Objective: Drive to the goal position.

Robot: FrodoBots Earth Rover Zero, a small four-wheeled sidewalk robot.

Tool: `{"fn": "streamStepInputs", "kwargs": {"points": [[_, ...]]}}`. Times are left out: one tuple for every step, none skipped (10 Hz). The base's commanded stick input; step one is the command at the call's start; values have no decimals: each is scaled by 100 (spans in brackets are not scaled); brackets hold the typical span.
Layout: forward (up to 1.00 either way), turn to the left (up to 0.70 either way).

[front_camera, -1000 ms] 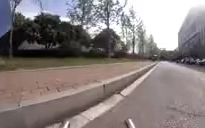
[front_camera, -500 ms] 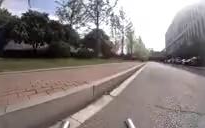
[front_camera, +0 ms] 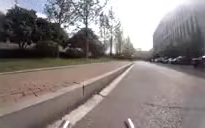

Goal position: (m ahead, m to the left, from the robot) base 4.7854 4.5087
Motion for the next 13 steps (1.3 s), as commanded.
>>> {"fn": "streamStepInputs", "kwargs": {"points": [[0, -45], [0, -45], [0, -45], [0, -45], [0, -39], [7, -11], [41, -1], [45, 0], [45, 0], [45, 0], [45, 0], [45, 0], [45, 0]]}}
